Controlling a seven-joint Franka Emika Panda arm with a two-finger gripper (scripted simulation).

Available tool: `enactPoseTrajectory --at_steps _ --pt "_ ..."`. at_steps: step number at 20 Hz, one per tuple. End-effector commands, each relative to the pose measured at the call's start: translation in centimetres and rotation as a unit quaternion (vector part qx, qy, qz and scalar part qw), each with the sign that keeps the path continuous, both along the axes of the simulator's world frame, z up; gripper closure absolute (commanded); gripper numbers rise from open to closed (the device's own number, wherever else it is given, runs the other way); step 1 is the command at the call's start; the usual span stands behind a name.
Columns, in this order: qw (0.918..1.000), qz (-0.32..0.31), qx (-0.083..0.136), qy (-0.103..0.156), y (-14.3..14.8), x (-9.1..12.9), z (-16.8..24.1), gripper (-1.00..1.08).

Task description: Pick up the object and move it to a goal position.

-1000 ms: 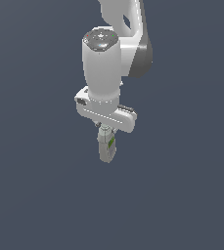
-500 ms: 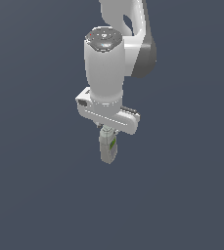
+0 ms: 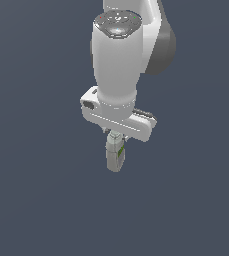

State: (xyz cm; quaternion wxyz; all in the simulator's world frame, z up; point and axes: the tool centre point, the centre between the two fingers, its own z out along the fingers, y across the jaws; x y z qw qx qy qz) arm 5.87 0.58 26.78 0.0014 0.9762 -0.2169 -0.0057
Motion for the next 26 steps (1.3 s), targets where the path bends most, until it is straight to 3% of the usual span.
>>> enactPoseTrajectory --at_steps 1,13,26 --pt "1.0000 0.000 0.000 -0.006 0.6 1.2 1.7 1.08" --pt "1.0000 0.000 0.000 -0.006 2.6 4.9 5.0 1.08" --pt "1.0000 0.000 0.000 -0.006 3.1 6.0 5.9 1.08"
